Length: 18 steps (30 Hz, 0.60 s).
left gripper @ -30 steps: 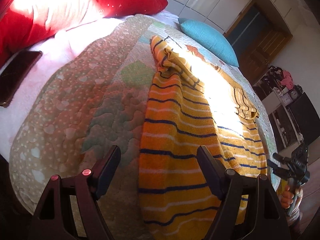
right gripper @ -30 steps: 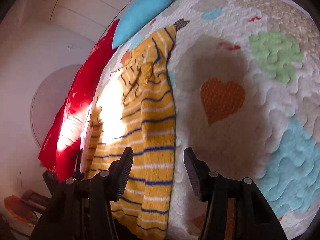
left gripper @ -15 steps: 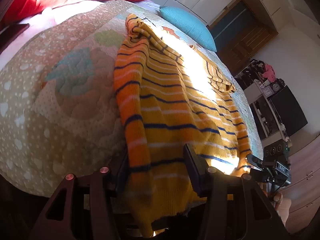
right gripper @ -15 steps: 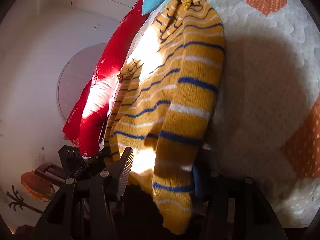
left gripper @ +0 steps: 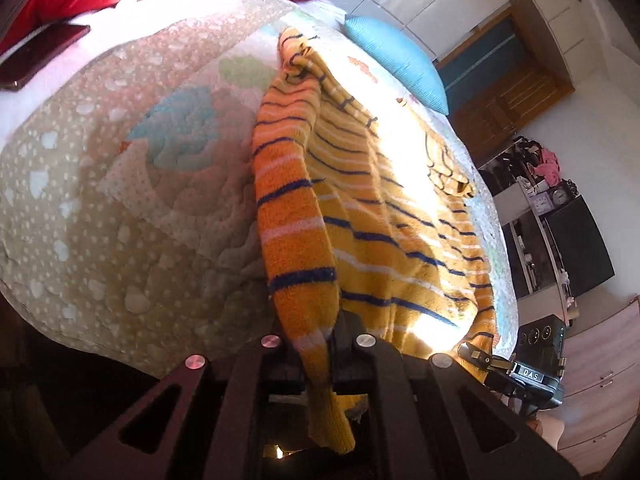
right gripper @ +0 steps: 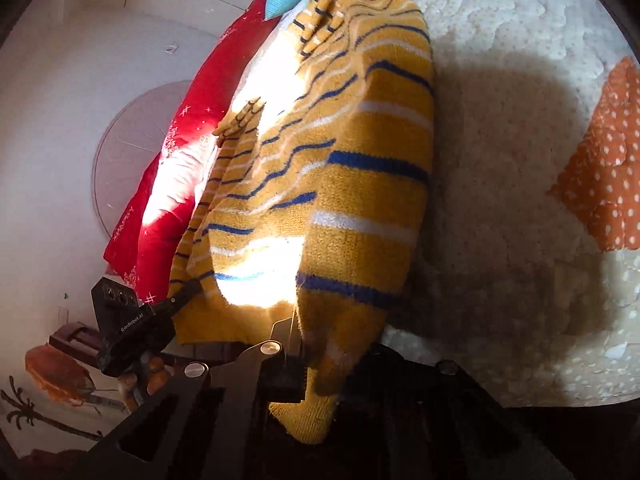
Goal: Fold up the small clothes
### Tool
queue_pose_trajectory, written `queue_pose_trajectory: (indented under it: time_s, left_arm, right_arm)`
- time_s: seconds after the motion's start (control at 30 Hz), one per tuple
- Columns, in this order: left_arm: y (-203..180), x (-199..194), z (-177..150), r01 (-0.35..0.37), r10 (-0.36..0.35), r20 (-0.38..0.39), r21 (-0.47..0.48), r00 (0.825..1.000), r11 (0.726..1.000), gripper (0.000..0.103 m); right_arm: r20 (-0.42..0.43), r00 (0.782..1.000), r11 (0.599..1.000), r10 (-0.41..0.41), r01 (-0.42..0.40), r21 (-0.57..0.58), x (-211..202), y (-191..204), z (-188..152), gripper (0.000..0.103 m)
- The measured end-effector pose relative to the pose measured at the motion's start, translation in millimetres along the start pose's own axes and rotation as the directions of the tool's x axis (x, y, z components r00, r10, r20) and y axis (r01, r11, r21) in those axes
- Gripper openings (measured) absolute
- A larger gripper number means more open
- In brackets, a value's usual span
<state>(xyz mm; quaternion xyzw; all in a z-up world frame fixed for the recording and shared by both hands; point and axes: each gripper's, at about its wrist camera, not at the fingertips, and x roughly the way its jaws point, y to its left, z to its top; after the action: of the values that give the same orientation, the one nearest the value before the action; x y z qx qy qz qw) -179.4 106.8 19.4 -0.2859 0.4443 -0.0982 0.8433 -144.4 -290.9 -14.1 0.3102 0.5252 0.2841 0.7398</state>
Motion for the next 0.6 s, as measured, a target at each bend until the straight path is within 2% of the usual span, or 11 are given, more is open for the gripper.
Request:
queue_pose_trajectory:
  time_s: [0.17,0.23,0.33,0.43,0.5,0.6]
  left_arm:
    - [-24.9,-49.0,-9.0,0.01,-0.017,0.075,0.083,0.997,0.996,0.003]
    - [-25.2,-53.6,-17.8,0.018,-0.024,0.073,0.086,0.997,0.996,0.003]
    - [-16.9,-41.1,-23.0,-0.023,0.02,0.046,0.069,0.999,0.997,0.003]
    - [-7.5,-28.6,-15.3,0.005,-0.005,0.026,0.003,1.0,1.0,0.003]
    - [-11.3,-27.7,-5.7,0.007,-0.007,0.046,0.005,0.999,1.0,0.003]
    - [-21.0,-24.5,23.7,0.034,-0.034,0.082,0.004,0.996,0.999,0.003]
  right_arm:
    - [0.013,1.0,0.996,0.019,-0.018,-0.092,-39.0,21.8,-16.2,0.009]
    - [0.003,1.0,0.996,0.027,-0.026,-0.082,-44.5,18.2,-25.5,0.009]
    - [-0.019,1.0,0.999,0.015,-0.016,-0.037,-35.5,3.8,-30.9,0.009]
    - [-0.028,1.0,0.999,0.009,-0.011,-0.046,-30.4,4.1,-22.1,0.009]
    - [-0.02,1.0,0.996,0.003,-0.005,-0.091,-33.0,13.5,-12.3,0.009]
    - [0.029,0.999,0.992,0.042,-0.038,-0.124,-41.7,28.1,19.3,0.009]
